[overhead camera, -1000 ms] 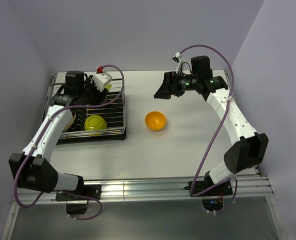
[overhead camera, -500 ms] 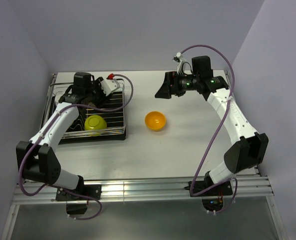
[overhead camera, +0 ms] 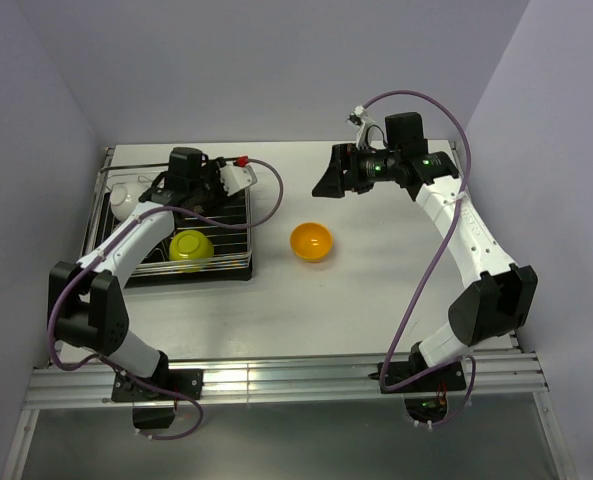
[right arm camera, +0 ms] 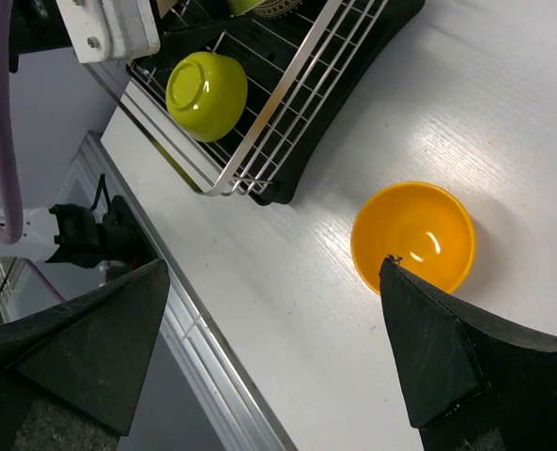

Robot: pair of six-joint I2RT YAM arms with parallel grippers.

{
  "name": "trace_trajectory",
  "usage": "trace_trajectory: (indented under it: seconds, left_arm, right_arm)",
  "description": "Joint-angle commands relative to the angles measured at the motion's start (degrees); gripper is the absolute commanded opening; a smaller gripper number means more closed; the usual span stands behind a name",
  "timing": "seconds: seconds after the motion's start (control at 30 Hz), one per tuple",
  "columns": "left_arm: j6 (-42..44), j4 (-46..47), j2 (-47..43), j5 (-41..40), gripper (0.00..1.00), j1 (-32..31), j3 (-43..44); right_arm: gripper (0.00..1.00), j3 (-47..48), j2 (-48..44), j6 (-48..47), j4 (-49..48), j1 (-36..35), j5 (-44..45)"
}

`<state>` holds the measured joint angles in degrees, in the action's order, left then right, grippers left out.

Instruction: Load the bowls into the dish rack

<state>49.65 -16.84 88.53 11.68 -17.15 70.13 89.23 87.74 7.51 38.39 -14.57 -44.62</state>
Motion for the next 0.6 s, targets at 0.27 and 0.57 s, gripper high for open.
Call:
trace_trajectory:
  seconds: [0.27, 0.57]
  left_arm:
    - [2.39, 4.98, 3.75, -4.65, 0.0, -1.57, 2.12]
    - [1.5, 5.94, 2.61, -6.32, 0.0, -2.19, 1.15]
  right_arm:
    - [1.0, 1.74, 0.76, -1.18, 0.81, 0.86, -0.82]
    - [1.0, 1.82, 1.11, -1.71, 1.51, 1.21, -1.08]
